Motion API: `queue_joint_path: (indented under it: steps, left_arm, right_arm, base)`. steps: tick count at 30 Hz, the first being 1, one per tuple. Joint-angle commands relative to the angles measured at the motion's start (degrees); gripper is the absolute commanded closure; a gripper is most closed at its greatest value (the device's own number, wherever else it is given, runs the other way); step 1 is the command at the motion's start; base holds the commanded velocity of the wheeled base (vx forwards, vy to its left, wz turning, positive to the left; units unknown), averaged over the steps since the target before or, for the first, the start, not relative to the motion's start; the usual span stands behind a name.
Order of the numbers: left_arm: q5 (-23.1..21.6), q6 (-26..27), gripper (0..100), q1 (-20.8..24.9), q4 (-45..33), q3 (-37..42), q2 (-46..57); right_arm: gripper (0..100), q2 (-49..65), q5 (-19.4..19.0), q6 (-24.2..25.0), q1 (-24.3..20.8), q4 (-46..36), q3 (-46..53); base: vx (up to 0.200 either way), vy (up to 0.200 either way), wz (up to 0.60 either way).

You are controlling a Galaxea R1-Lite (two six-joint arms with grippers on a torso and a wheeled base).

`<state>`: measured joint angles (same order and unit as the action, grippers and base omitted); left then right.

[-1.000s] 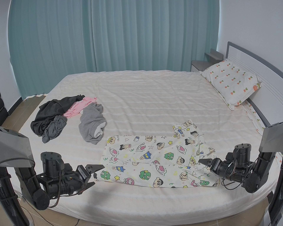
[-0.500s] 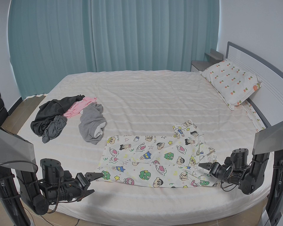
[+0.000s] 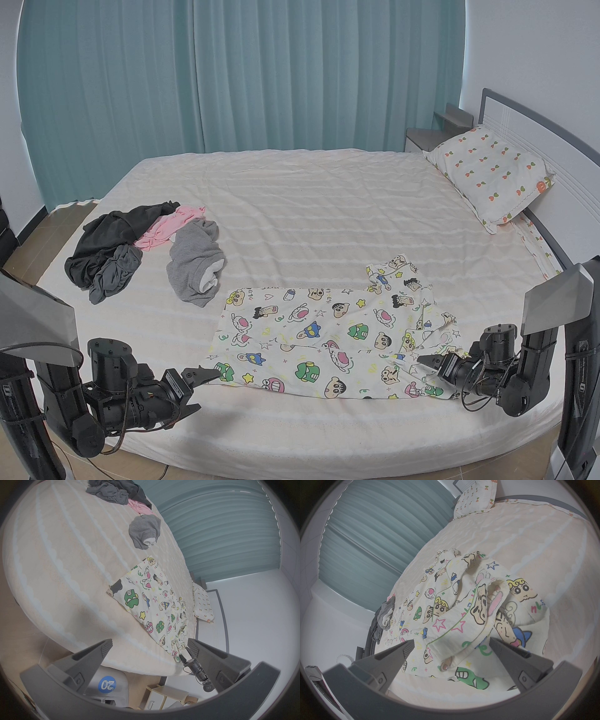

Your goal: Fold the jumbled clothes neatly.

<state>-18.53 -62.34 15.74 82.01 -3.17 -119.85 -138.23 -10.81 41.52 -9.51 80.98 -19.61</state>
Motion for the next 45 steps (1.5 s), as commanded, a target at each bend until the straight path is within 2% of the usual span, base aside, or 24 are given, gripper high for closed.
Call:
queue_joint_path:
  steps: [1,3,21,22,37,45]
  left_arm:
    - [1.48,0.12,0,1.31,0.17,-0.08,-1.27]
    - [2.36,0.12,0,1.66,1.23,0.01,-1.97]
    - [2.71,0.20,0,1.75,2.81,0.18,-2.94]
    - [2.71,0.20,0,1.75,2.81,0.27,-2.94]
    - [2.71,0.20,0,1.75,2.81,0.18,-2.94]
    - [2.71,0.20,0,1.84,2.81,0.18,-3.03]
  right_arm:
    - [0,-0.55,1.23,-0.21,-0.16,-0.30,0.10]
    - [0,-0.20,2.38,-0.39,-0.16,-0.03,0.63]
    - [0,-2.84,2.38,-0.12,-0.34,-0.12,-4.38]
    - [100,-2.84,2.38,-0.12,-0.34,-0.12,-4.38]
    - [100,-2.22,2.73,0.14,-0.42,0.05,-3.76]
    - [100,1.47,5.45,0.05,-2.27,3.04,-1.04]
  base:
    - [0.000,0.000,0.00]
    - [0.000,0.000,0.00]
    - [0.000,0.000,0.00]
    - [0.000,0.000,0.00]
    - [0.000,0.000,0.00]
    - [0.000,0.000,0.00]
